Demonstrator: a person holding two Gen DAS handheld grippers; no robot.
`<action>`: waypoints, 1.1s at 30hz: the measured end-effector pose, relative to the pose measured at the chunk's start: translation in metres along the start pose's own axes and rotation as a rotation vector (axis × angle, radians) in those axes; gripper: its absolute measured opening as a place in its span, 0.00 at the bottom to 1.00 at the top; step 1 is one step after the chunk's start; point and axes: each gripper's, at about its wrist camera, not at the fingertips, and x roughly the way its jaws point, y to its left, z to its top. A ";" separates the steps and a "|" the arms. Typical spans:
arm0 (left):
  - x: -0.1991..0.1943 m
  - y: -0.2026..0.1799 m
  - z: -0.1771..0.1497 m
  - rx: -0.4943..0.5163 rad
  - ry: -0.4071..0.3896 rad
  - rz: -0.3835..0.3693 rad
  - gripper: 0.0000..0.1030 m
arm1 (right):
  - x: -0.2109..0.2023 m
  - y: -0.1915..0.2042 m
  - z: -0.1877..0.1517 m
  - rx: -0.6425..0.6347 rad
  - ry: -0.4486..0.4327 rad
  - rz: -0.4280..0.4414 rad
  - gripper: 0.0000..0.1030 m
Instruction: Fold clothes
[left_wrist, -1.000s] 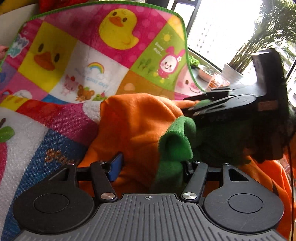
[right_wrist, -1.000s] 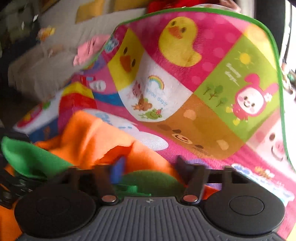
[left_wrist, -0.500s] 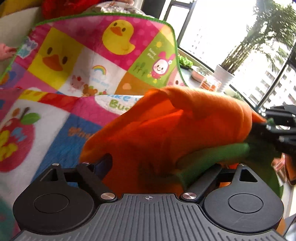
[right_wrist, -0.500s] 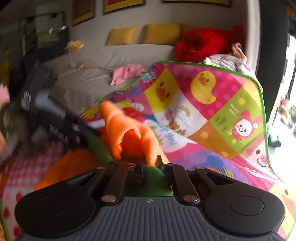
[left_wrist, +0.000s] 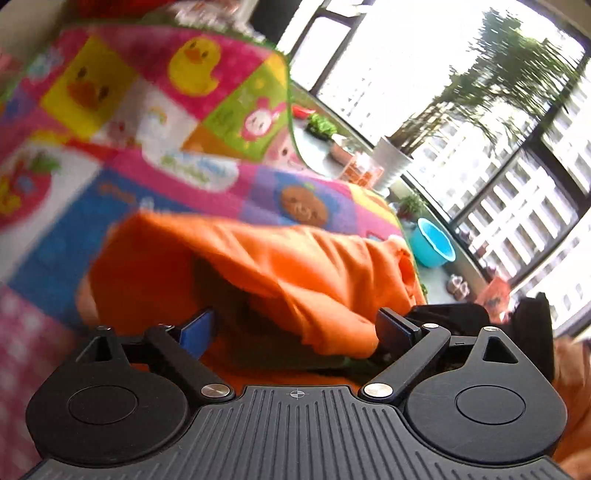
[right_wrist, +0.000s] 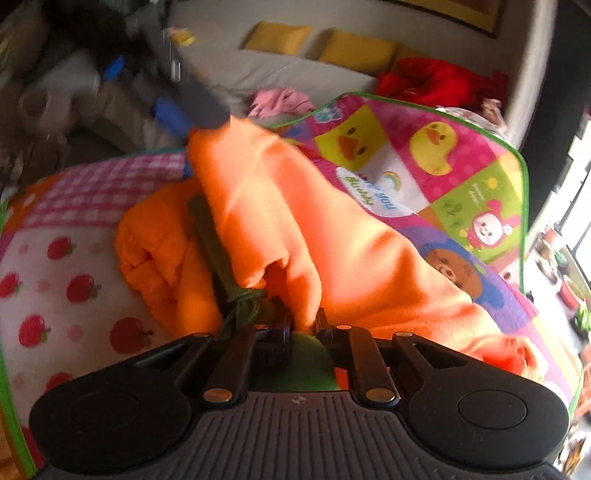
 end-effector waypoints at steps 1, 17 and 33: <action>0.009 0.001 -0.003 -0.029 0.008 0.007 0.92 | -0.007 -0.003 0.000 0.030 -0.009 -0.004 0.14; 0.036 0.016 -0.026 -0.072 -0.024 0.070 0.42 | -0.015 -0.108 -0.040 0.905 -0.045 0.168 0.54; 0.046 -0.017 -0.019 0.058 -0.051 0.062 0.25 | -0.017 -0.074 -0.001 0.299 0.008 -0.114 0.28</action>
